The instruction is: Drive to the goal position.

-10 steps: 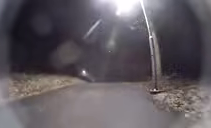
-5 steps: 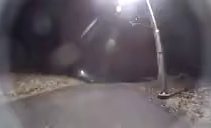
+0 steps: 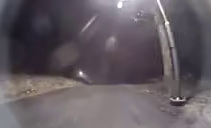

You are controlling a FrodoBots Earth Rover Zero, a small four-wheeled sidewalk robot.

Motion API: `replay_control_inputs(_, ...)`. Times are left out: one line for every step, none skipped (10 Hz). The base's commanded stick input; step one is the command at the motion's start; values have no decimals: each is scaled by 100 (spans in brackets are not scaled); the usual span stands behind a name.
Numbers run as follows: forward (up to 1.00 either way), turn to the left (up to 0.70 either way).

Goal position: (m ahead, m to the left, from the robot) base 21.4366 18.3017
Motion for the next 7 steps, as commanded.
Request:
replay_control_inputs(100,11)
replay_control_inputs(100,10)
replay_control_inputs(100,9)
replay_control_inputs(100,8)
replay_control_inputs(100,6)
replay_control_inputs(100,6)
replay_control_inputs(100,6)
